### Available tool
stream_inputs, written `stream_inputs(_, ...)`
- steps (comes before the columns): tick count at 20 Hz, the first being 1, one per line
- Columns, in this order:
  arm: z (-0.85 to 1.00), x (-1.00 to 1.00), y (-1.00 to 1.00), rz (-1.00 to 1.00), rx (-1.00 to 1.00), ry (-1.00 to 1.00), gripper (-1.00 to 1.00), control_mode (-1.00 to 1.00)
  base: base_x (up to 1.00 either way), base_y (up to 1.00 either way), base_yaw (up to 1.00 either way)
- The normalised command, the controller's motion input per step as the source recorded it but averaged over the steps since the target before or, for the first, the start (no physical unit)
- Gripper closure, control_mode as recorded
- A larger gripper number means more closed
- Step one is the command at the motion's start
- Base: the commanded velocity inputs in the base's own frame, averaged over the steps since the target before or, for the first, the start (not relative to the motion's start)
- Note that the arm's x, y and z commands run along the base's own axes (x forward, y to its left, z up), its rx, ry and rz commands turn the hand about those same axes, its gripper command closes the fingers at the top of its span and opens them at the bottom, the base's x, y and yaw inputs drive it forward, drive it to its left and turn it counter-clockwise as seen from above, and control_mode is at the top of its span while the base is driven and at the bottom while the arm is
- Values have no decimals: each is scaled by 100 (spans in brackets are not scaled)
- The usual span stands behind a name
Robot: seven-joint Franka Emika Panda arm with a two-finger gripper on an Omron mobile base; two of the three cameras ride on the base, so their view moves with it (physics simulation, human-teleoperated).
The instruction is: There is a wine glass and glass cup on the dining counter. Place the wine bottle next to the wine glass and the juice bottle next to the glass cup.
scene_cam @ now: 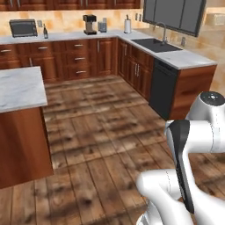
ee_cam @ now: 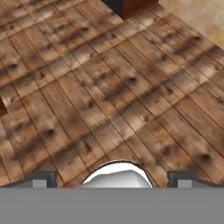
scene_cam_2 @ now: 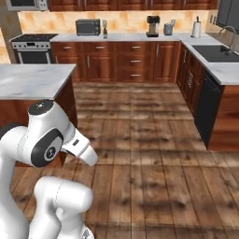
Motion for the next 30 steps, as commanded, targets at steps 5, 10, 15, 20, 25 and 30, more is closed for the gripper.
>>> stream_inputs(5,0,0,0,0,0,0,-100,100,78,-23,2)
stream_inputs(10,0,0,0,0,0,0,-100,100,78,-22,5)
stream_inputs(15,0,0,0,0,0,0,-100,100,80,-21,6)
stream_inputs(20,0,0,0,0,0,0,-100,100,79,-21,6)
stream_inputs(25,0,0,0,0,0,0,-100,100,80,-18,10)
stream_inputs(30,0,0,0,0,0,0,-100,100,80,-18,10)
